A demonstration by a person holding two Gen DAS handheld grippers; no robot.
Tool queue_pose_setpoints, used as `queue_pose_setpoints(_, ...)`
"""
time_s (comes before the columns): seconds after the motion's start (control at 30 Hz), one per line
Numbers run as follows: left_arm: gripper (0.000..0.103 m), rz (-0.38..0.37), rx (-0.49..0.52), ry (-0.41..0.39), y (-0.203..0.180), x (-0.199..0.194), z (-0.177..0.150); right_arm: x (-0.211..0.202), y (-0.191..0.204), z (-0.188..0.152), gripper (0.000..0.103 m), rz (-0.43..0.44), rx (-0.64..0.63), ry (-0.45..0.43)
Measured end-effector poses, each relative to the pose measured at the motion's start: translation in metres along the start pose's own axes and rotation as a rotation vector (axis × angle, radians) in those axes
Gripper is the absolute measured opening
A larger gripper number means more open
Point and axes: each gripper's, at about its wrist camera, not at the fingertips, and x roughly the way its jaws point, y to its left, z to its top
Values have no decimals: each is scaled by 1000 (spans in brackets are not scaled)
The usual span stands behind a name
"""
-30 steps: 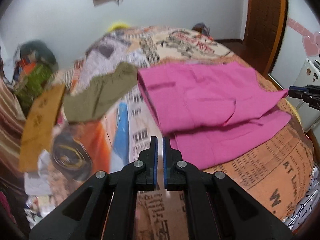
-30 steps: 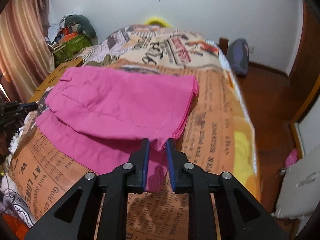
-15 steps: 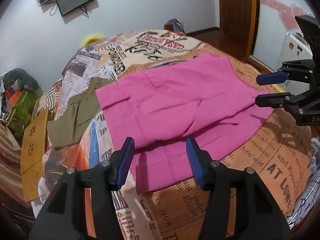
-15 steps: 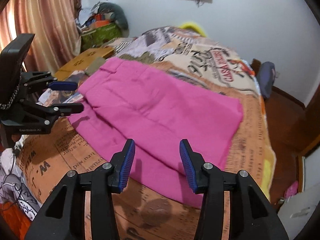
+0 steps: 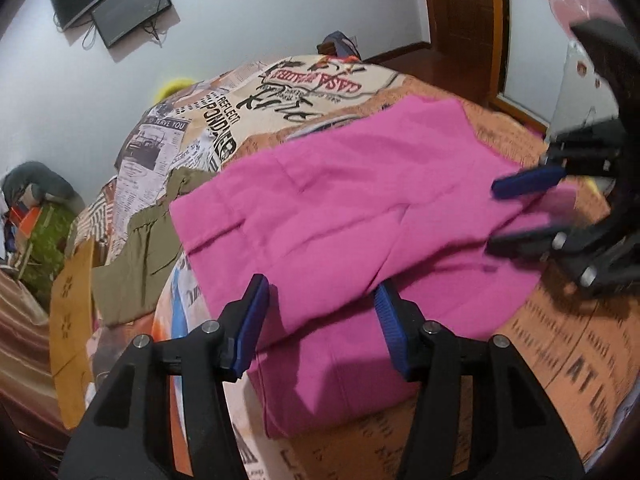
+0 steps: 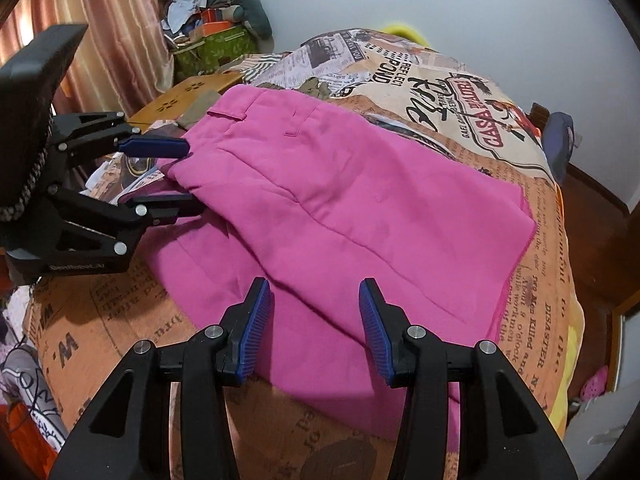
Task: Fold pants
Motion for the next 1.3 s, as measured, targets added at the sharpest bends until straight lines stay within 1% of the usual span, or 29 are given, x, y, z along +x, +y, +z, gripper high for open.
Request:
queue_pose_setpoints(0.13, 54, -49, -61, -21, 12, -4, 11, 4, 3, 2, 43, 10, -11, -9)
queue_pose_setpoints(0.2, 54, -61, -66, -20, 14, -4, 15, 5, 3, 4, 43, 12, -15, -13)
queue_pose_setpoints(0.3, 54, -60, -48, -12, 10, -3, 15, 6, -1, 5, 42, 14, 4, -25)
queue_pose_setpoints(0.33, 54, -60, -39, -9, 8, -3, 13, 5, -3, 5, 34, 8, 11, -38)
queue_pose_setpoints(0.37, 54, -62, -33, -6, 7, -2, 12, 3, -5, 5, 22, 10, 21, -46)
queue_pose_setpoints(0.43, 54, -68, -18, 5, 1, 1, 8, 0, -9, 6, 11, 11, 41, -67)
queue_pose_setpoints(0.5, 54, -76, -11, 22, -3, 5, 5, -6, -12, 7, 10, 10, 61, -97)
queue_pose_setpoints(0.53, 54, -68, -5, 28, -5, 7, 4, -7, -13, 8, 9, 11, 65, -103)
queue_pose_setpoints(0.7, 54, 13, 42, 26, -13, 15, 7, -11, -12, 9, 8, 9, 59, -120)
queue_pose_setpoints(0.73, 54, 20, 47, 22, -13, 16, 8, -12, -12, 9, 8, 9, 60, -121)
queue_pose_setpoints(0.77, 50, 24, 50, 18, -13, 16, 9, -12, -13, 9, 7, 8, 61, -123)
queue_pose_setpoints(0.8, 38, 25, 53, 13, -13, 15, 9, -13, -13, 9, 7, 8, 62, -125)
queue_pose_setpoints(0.83, 31, 19, 56, 11, -14, 14, 10, -14, -14, 9, 7, 9, 63, -128)
queue_pose_setpoints(0.87, 20, 18, 58, 9, -15, 12, 10, -15, -14, 9, 7, 13, 63, -129)
queue_pose_setpoints(0.9, 18, 25, 62, 3, -16, 10, 11, -18, -13, 9, 7, 17, 61, -130)
queue_pose_setpoints(0.97, 15, 14, 64, -5, -17, 3, 11, -23, -11, 7, 7, 8, 48, -138)
queue_pose_setpoints(1.1, 13, -18, 55, -30, -19, -15, 9, -33, -10, 4, 7, 13, 43, -148)
queue_pose_setpoints(1.2, 13, -19, 64, -39, -25, -24, 5, -39, -5, 0, 7, 10, 30, -146)
queue_pose_setpoints(1.3, 13, -22, 72, -29, -32, -26, -1, -41, -1, -7, 7, 13, 20, -131)
